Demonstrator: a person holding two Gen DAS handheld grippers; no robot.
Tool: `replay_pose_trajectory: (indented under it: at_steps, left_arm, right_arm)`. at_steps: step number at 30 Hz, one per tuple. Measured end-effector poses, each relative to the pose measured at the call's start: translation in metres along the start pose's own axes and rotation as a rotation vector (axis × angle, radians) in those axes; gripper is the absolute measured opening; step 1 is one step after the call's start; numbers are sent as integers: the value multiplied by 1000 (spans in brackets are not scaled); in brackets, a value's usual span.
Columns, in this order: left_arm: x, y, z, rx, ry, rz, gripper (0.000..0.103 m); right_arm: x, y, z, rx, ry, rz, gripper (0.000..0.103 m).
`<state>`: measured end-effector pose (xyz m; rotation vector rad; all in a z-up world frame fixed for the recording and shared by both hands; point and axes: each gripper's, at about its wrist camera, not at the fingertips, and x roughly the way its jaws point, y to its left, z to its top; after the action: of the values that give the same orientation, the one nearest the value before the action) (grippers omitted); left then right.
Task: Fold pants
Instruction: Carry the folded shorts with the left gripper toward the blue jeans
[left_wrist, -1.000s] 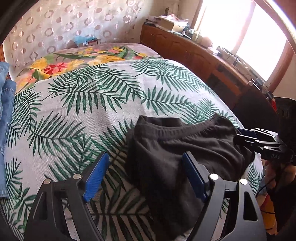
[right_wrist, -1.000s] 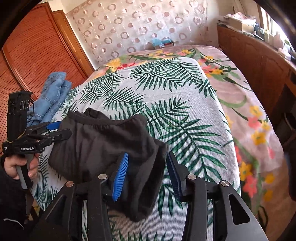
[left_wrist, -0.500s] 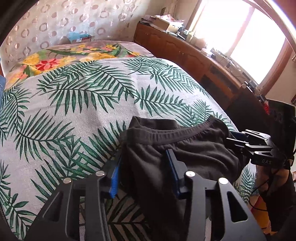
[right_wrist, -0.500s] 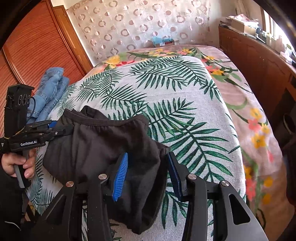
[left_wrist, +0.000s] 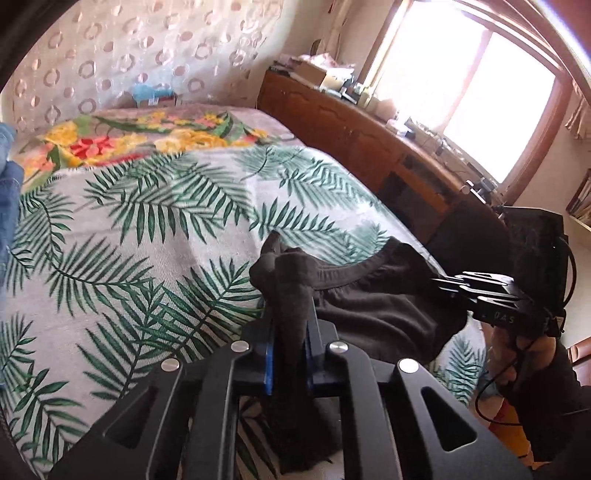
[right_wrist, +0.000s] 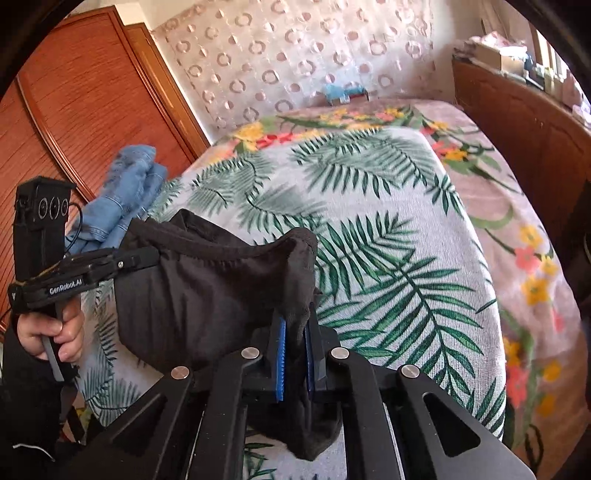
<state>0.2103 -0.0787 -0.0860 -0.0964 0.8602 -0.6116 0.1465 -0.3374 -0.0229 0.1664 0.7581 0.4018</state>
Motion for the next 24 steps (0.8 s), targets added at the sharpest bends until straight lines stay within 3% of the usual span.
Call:
replay_pose_trajectory:
  at_steps: [16, 24]
  left_arm:
    - [-114, -17, -4, 55, -233, 156, 12]
    - [-155, 13, -10, 26, -297, 254, 12]
  right_arm:
    - [-48, 78, 12, -183, -188, 21, 7]
    - [-35, 131, 25, -312, -206, 66, 7]
